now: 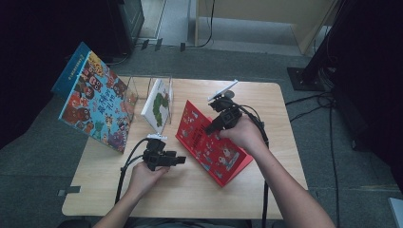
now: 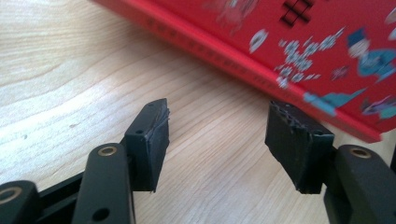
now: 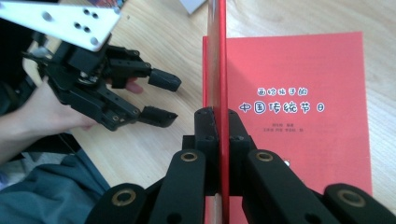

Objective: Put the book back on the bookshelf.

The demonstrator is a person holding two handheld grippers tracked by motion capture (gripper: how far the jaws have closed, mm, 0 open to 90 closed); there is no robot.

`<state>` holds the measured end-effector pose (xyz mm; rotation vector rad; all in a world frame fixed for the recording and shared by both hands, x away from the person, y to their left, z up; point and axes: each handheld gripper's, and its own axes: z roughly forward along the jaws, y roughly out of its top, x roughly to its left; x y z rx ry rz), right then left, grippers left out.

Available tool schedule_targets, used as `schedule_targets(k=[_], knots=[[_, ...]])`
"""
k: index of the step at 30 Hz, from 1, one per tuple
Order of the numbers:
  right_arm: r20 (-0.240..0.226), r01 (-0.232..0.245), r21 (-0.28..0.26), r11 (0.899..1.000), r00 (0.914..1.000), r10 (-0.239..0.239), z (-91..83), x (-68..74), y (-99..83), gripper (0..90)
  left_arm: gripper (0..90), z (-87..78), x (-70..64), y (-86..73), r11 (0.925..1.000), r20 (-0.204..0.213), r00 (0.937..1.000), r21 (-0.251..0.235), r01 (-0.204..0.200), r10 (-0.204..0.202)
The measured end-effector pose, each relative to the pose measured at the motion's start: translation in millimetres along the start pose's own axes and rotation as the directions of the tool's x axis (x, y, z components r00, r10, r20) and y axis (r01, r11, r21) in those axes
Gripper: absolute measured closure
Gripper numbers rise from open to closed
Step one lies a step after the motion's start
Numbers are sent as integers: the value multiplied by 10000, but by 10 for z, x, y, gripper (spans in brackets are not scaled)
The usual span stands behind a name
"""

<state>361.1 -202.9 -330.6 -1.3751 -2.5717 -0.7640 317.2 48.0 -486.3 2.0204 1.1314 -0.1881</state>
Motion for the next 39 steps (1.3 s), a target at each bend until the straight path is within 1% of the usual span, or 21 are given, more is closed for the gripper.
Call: schedule_targets(k=[2, 11, 17, 18, 19, 21, 23, 25, 26, 27, 29, 30, 31, 32, 33, 34, 35, 36, 37, 38, 39], knots=[[-82, -56, -139, 9999, 10000, 55, -68, -10, 13, 888, 387, -5, -15, 18, 9999, -29, 10000, -85, -65, 65], [-315, -54, -355, 9994, 9995, 43, -229, -48, 52, 888, 341, -8, -118, 228, 9978, 482, 9986, -642, -178, 209], [-737, -139, -652, 9978, 9972, 91, -314, -65, 49, 889, 329, 51, -164, 367, 9980, 852, 9961, -618, -163, 216], [-872, -132, -669, 9977, 9962, 73, -318, -62, 45, 889, 324, 59, -161, 385, 9984, 1178, 9930, -562, -34, 100], [-984, -76, -794, 9968, 9951, -2, -319, -61, 36, 889, 287, 64, -153, 399, 9988, 1301, 9915, -485, 6, 57], [-1044, 85, -886, 9960, 9944, -178, -325, -60, 18, 889, 276, 67, -136, 414, 9992, 1549, 9879, -397, 101, -38], [-1225, 396, -956, 9946, 9911, -513, -323, -57, -15, 885, 253, 73, -124, 423, 9989, 1873, 9821, -358, 290, -218], [-1434, 483, -1174, 9919, 9875, -651, -325, -76, -66, 884, 216, 75, -116, 435, 9975, 2205, 9746, -480, 513, -395], [-1581, 459, -1316, 9902, 9852, -666, -331, -93, -94, 883, 197, 67, -119, 447, 9952, 2326, 9707, -615, 761, -598], [-1677, 538, -1484, 9875, 9827, -788, -338, -111, -121, 881, 186, 49, -121, 459, 9943, 2368, 9703, -801, 699, -492], [-1930, 597, -1880, 9804, 9764, -965, -374, -136, -171, 875, 171, 10, -123, 492, 9908, 2607, 9649, -1182, 652, -324], [-2090, 730, -2118, 9746, 9707, -1182, -392, -143, -193, 871, 171, -22, -135, 518, 9904, 2579, 9661, -1300, 460, -110], [-2183, 889, -2332, 9684, 9656, -1412, -417, -142, -220, 868, 171, -59, -157, 539, 9877, 2379, 9711, -1553, 196, 181], [-2210, 1097, -2663, 9576, 9601, -1714, -436, -143, -249, 868, 171, -103, -174, 561, 9854, 2238, 9736, -1700, -75, 460], [-2279, 1232, -2891, 9493, 9543, -1932, -453, -138, -282, 863, 170, -153, -181, 586, 9832, 2211, 9729, -1807, -270, 674], [-2376, 1465, -3079, 9401, 9449, -2250, -463, -127, -315, 857, 169, -201, -178, 610, 9808, 2274, 9703, -1913, -380, 819], [-2446, 1509, -3306, 9316, 9397, -2390, -465, -121, -348, 850, 174, -256, -164, 634, 9788, 2457, 9645, -1990, -474, 967], [-2790, 1469, -3496, 9253, 9265, -2525, -466, -123, -377, 834, 182, -311, -150, 653, 9760, 2695, 9567, -2113, -523, 1096], [-2994, 1409, -3786, 9148, 9166, -2650, -467, -135, -407, 838, 208, -356, -139, 666, 9750, 2986, 9459, -2131, -636, 1270], [-3138, 1354, -3903, 9107, 9103, -2699, -462, -155, -433, 856, 250, -389, -136, 670, 9751, 3328, 9318, -2080, -773, 1449], [-3111, 1414, -4000, 9055, 9084, -2793, -453, -180, -458, 887, 314, -426, -125, 657, 9719, 3759, 9143, -2254, -678, 1510]])
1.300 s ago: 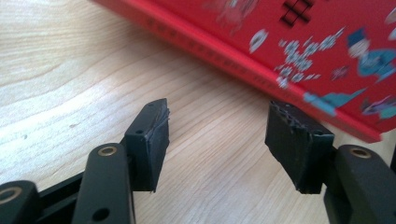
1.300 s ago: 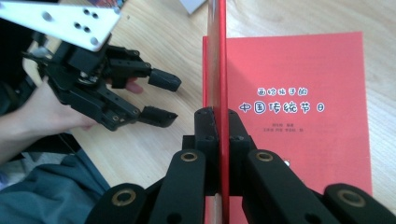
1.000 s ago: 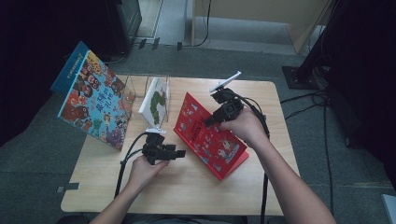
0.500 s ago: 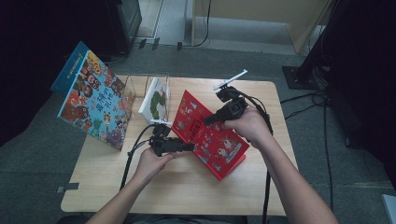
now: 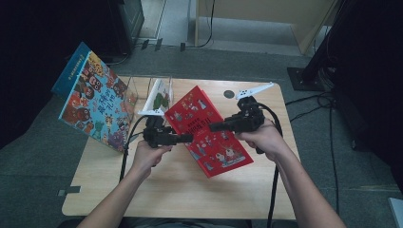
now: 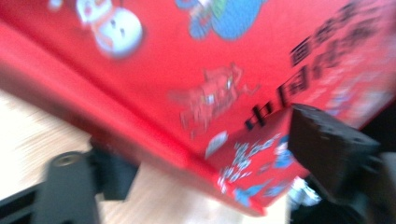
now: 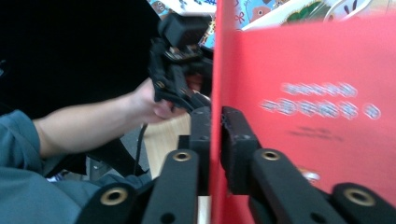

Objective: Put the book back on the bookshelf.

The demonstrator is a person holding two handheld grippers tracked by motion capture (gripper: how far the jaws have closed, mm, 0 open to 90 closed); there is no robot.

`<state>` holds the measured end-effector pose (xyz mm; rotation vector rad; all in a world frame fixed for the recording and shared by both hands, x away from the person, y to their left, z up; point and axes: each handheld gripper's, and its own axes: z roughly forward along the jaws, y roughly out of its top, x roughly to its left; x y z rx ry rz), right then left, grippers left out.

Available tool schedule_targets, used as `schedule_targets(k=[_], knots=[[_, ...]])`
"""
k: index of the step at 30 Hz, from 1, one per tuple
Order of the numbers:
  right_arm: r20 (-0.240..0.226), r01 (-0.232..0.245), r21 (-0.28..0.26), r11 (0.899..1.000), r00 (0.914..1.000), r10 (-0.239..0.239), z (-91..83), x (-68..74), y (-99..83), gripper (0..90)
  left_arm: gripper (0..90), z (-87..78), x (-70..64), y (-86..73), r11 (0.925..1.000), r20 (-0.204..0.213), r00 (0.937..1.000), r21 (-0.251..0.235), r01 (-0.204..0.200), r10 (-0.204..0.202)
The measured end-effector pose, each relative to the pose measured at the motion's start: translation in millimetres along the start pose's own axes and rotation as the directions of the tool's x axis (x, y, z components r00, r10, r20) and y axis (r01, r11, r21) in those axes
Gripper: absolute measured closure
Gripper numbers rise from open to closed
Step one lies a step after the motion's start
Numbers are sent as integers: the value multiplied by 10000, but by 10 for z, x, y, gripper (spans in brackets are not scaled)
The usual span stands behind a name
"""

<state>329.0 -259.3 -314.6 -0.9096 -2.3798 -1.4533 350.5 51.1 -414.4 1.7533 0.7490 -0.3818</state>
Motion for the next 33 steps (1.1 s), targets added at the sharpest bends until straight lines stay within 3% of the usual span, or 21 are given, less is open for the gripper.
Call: schedule_targets(k=[1, 2, 3, 4, 5, 6, 8, 11, 13, 16, 19, 23, 25, 27, 28, 29, 30, 31, 32, 33], knots=[[0, -10, -216, 9998, 10000, 10, -23, -43, -30, 890, 393, -49, -18, 11, 9998, 248, 9995, -101, -175, 177], [-288, -56, -285, 9996, 9996, 47, -35, -83, -60, 889, 456, -101, -45, 30, 9992, 377, 9988, -258, -293, 303], [-298, 138, -419, 9990, 9994, -151, -37, -109, -87, 874, 526, -150, -68, 58, 9982, 469, 9974, -270, -534, 546], [-39, 371, -459, 9983, 9993, -373, -32, -122, -100, 818, 590, -183, -100, 84, 9967, 474, 9958, -248, -778, 789], [628, 873, -428, 9953, 9944, -845, -14, -115, -114, 744, 658, -206, -119, 116, 9951, 558, 9935, -39, -991, 991], [1333, 1304, -245, 9912, 9830, -1260, 23, -114, -123, 684, 721, -222, -159, 136, 9891, 473, 9882, 148, -1468, 1459], [1556, 1712, 28, 9852, 9732, -1695, 70, -138, -149, 646, 754, -239, -212, 178, 9823, 195, 9842, 622, -1766, 1757], [1682, 1591, 507, 9860, 9718, -1654, 159, -223, -178, 607, 758, -237, -266, 211, 9610, -557, 9647, 1188, -2497, 2576], [1840, 1577, 788, 9843, 9681, -1699, 214, -252, -199, 589, 758, -247, -280, 227, 9468, -816, 9515, 1551, -2819, 2966], [2086, 1539, 1027, 9827, 9626, -1726, 276, -284, -245, 568, 759, -232, -286, 215, 9338, -1100, 9372, 1816, -3084, 3309], [2353, 1237, 1020, 9871, 9611, -1448, 333, -328, -300, 542, 758, -182, -301, 195, 9146, -1425, 9172, 2249, -3362, 3722], [2313, 941, 855, 9919, 9665, -1116, 380, -374, -382, 537, 756, -181, -263, 189, 9116, -1307, 9211, 2482, -3278, 3668], [2307, 995, 892, 9910, 9659, -1178, 407, -376, -433, 544, 756, -176, -251, 161, 9057, -1254, 9199, 2666, -3295, 3716], [2360, 1026, 1033, 9893, 9637, -1246, 434, -376, -489, 549, 757, -168, -250, 131, 8973, -1271, 9147, 2853, -3367, 3837], [2599, 1080, 1108, 9880, 9563, -1336, 443, -373, -520, 565, 765, -164, -249, 118, 8933, -1298, 9126, 2973, -3371, 3876], [2959, 1086, 1174, 9871, 9450, -1392, 441, -376, -551, 570, 778, -171, -253, 110, 8945, -1364, 9124, 2975, -3338, 3859], [3156, 967, 1145, 9887, 9402, -1285, 431, -391, -581, 573, 792, -173, -264, 112, 8953, -1373, 9142, 3014, -3281, 3813], [3357, 903, 861, 9922, 9350, -1143, 412, -399, -611, 608, 794, -166, -280, 120, 8891, -1368, 9101, 3115, -3354, 3912], [3403, 775, 637, 9950, 9356, -947, 406, -408, -629, 610, 794, -157, -294, 133, 8880, -1440, 9086, 3169, -3331, 3922], [3485, 742, 515, 9959, 9332, -876, 414, -408, -639, 609, 793, -157, -288, 152, 8891, -1450, 9109, 3214, -3260, 3864]])
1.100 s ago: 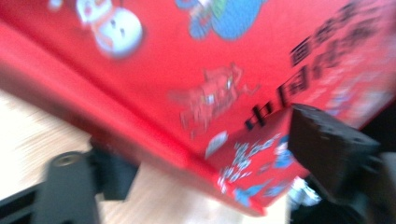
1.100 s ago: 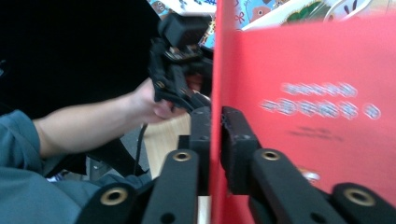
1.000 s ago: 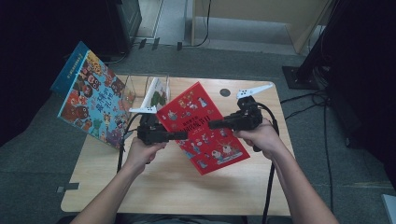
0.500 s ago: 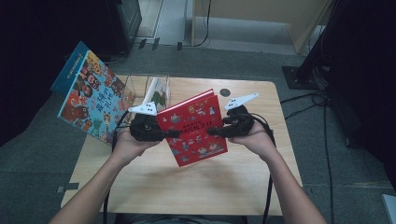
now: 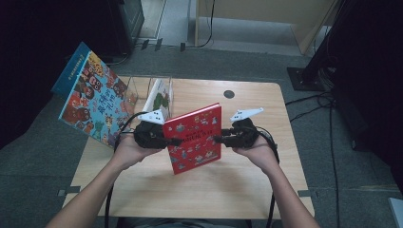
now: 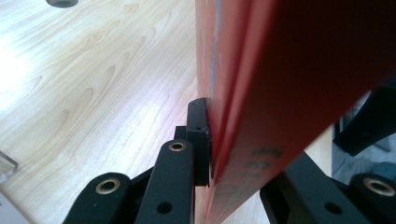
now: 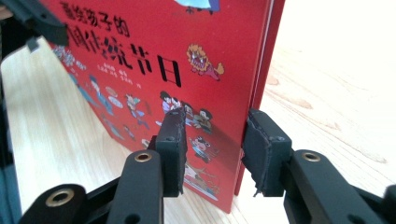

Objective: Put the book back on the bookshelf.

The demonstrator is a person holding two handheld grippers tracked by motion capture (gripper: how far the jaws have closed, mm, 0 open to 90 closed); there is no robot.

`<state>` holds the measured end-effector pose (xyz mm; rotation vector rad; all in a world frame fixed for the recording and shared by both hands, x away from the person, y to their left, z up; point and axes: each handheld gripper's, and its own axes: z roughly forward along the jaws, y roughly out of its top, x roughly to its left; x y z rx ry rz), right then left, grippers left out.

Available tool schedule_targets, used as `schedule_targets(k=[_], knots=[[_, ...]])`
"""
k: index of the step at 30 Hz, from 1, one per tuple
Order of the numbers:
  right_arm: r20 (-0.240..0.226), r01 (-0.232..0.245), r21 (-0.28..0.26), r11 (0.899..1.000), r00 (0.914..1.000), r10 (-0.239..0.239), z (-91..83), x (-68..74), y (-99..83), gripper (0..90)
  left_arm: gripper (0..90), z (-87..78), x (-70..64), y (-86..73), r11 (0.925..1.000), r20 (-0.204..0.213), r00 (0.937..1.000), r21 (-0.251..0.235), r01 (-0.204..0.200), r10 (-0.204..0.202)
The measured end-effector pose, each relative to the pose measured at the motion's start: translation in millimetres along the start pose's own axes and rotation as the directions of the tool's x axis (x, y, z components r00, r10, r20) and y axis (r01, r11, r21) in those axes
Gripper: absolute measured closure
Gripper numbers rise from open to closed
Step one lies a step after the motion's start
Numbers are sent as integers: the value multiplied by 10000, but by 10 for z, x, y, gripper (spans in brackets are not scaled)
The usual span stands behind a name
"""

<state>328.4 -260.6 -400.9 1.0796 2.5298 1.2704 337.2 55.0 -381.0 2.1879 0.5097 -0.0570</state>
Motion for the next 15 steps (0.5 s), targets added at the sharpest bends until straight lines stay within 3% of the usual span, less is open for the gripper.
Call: schedule_targets(k=[4, 5, 6, 11, 15], knots=[[487, 281, -355, 9990, 9985, -263, 42, 39, -36, 557, 788, -13, 18, -5, 9999, -94, 9999, 129, 101, -100], [623, 175, -463, 9988, 9980, -146, 55, 36, -51, 493, 791, -19, 24, -8, 9997, -62, 9999, 205, 133, -132], [687, 33, -531, 9986, 9976, 4, 72, 19, -64, 485, 793, -32, 31, -7, 9994, -25, 9998, 283, 194, -193], [-319, -761, -1670, 9830, 9969, 717, 73, -46, -99, 510, 777, -68, 62, 59, 9963, 189, 9973, 506, 699, -710], [-538, -870, -1840, 9791, 9955, 784, 115, -34, -64, 521, 757, -131, 83, 156, 9923, 92, 9962, 905, 849, -861]])
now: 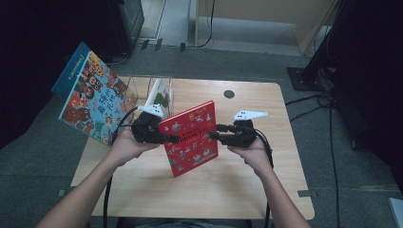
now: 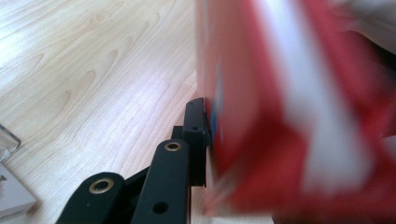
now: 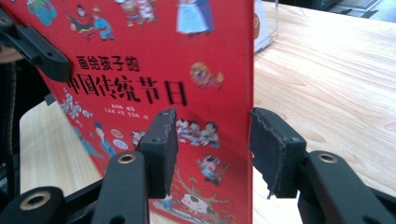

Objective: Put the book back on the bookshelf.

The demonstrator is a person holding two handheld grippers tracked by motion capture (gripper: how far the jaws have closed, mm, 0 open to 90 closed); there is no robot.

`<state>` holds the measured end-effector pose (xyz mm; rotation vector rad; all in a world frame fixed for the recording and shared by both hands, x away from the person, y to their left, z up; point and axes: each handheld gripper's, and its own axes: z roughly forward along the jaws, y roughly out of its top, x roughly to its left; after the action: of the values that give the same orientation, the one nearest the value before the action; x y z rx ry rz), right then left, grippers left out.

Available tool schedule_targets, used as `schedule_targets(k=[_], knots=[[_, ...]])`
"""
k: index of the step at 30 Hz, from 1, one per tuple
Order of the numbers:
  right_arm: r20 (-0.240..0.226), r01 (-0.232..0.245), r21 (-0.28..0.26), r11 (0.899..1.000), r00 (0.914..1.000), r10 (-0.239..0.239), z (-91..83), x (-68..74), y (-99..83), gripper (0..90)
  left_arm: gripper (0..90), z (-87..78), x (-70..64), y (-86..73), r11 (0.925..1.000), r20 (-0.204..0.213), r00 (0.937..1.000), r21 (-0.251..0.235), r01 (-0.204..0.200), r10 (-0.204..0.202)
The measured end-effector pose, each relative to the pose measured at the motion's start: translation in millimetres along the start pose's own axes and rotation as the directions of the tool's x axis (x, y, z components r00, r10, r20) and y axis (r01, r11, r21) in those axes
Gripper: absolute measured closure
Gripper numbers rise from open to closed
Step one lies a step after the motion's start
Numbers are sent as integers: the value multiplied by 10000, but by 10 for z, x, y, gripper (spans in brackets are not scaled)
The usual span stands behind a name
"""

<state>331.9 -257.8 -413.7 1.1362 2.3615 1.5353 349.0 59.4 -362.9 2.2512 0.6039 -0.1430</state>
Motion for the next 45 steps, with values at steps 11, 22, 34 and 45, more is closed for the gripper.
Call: schedule_targets(k=[11, 22, 34, 45], knots=[[-275, 691, 115, 9975, 9973, -688, 132, 134, 30, 530, 761, -43, -23, 255, 9919, -299, 9996, 1268, 44, -6], [446, 802, -196, 9966, 9959, -793, 44, -7, -4, 504, 788, -115, -81, 354, 9834, -425, 9971, 1729, -550, 632], [280, 1321, -73, 9912, 9909, -1318, 142, 107, 16, 495, 766, -2, -68, 694, 9528, -118, 9983, 2994, -507, 568], [929, 1399, 322, 9896, 9854, -1424, 19, -6, -144, 497, 797, -193, 69, 701, 9605, -388, 9945, 2581, 1038, -971]])
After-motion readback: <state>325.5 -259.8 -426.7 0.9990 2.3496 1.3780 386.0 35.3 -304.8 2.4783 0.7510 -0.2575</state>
